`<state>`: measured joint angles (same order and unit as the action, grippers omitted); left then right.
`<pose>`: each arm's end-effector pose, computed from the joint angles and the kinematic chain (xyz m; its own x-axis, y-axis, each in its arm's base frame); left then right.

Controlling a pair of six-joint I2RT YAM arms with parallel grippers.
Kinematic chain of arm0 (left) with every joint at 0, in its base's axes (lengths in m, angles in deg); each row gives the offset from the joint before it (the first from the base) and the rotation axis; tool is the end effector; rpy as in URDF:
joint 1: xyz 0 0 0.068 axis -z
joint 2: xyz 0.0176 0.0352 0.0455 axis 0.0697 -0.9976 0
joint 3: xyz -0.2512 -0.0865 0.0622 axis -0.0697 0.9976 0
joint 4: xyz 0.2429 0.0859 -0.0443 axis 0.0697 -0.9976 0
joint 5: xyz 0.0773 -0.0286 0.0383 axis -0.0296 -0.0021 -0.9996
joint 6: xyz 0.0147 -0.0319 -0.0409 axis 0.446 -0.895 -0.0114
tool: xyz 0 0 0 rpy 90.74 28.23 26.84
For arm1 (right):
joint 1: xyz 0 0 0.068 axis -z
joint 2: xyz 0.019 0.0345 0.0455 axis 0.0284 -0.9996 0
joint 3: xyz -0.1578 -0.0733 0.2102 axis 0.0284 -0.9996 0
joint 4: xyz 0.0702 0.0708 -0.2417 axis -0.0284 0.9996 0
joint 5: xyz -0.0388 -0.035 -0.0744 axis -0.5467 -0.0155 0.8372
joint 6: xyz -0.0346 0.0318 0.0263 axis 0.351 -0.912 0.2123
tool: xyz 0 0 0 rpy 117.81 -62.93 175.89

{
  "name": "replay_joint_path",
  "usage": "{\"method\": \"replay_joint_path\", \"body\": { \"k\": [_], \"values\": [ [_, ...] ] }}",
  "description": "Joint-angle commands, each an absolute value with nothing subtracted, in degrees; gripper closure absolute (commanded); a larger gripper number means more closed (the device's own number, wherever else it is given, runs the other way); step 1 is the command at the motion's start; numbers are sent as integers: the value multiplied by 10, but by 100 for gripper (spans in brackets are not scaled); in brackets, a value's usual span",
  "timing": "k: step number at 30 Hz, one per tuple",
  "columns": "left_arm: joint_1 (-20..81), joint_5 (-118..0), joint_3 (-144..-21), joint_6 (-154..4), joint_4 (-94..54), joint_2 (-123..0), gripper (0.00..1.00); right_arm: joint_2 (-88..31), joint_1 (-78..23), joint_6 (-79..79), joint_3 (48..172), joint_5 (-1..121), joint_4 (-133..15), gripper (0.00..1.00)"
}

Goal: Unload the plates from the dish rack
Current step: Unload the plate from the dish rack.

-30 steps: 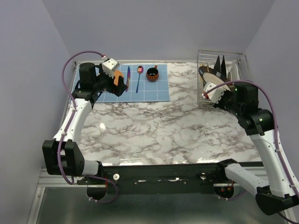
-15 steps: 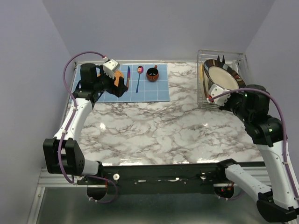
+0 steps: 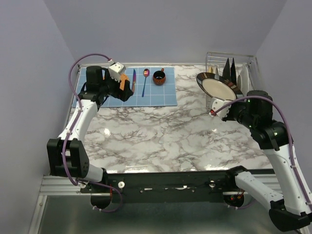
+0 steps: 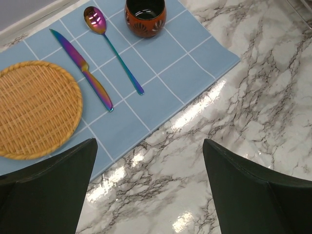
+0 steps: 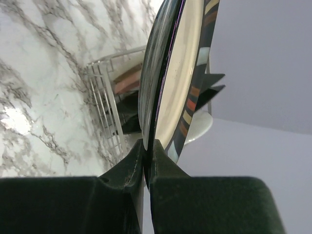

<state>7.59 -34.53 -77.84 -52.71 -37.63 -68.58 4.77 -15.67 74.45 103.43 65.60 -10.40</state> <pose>0.3244 -0.0398 0.3193 -0.3952 0.1799 -0.9008 0.6059 0.7882 -0.1084 0.1399 0.0446 0.4020 0.1250 -0.9299 -0.3459 -0.5395 0.2289 -0.8103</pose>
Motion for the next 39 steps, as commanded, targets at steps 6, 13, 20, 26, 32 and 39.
{"method": "replay_joint_path", "body": {
  "k": [6, 13, 20, 26, 32, 39],
  "values": [
    [74, -387, -825, -540, -382, -697, 1, 48, -234, 806, 979, 612, -258, 99],
    [74, -403, -835, -538, -390, -714, 1, 39, -295, 833, 921, 648, -321, 99],
    [71, -394, -838, -534, -393, -725, 1, 32, -348, 852, 830, 706, -427, 99],
    [55, -381, -843, -541, -383, -733, 1, 42, -401, 893, 710, 755, -573, 99],
    [45, -372, -854, -543, -386, -740, 1, 42, -448, 907, 647, 788, -654, 99],
    [28, -367, -861, -542, -389, -748, 1, 35, -479, 926, 618, 810, -699, 99]
  ]
}}
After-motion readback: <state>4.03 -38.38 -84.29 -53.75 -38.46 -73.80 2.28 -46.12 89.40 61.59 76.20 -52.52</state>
